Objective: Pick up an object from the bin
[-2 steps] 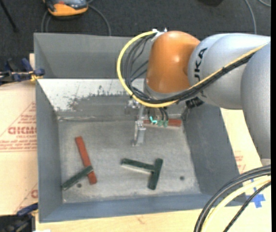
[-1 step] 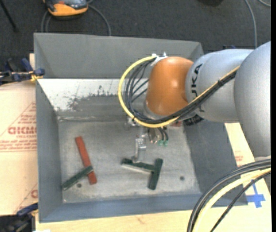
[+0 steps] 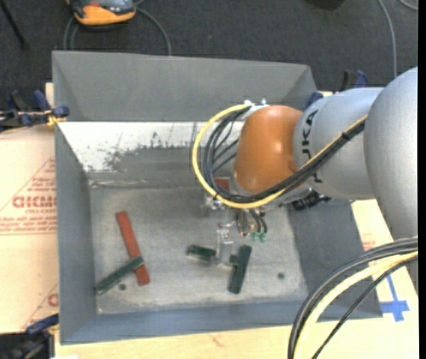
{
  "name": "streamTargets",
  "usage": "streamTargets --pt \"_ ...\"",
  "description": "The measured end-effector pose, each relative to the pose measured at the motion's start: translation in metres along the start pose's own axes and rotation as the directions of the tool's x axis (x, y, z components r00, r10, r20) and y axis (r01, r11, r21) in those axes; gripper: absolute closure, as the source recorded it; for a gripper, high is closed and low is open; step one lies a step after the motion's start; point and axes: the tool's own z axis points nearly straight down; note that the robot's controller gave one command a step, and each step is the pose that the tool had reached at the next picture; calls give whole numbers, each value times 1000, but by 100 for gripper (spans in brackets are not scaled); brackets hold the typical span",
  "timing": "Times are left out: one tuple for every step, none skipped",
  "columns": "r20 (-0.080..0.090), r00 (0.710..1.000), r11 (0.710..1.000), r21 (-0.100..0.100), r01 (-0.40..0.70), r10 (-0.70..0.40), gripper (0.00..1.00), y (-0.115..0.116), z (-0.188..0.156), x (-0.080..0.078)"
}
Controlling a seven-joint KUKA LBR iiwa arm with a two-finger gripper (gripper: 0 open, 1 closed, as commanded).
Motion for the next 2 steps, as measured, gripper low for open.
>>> streamTargets --pt "9 1000 1000 -1 -12 12 100 -1 7 15" --pt "9 1000 1000 -1 -14 14 0 -1 8 15"
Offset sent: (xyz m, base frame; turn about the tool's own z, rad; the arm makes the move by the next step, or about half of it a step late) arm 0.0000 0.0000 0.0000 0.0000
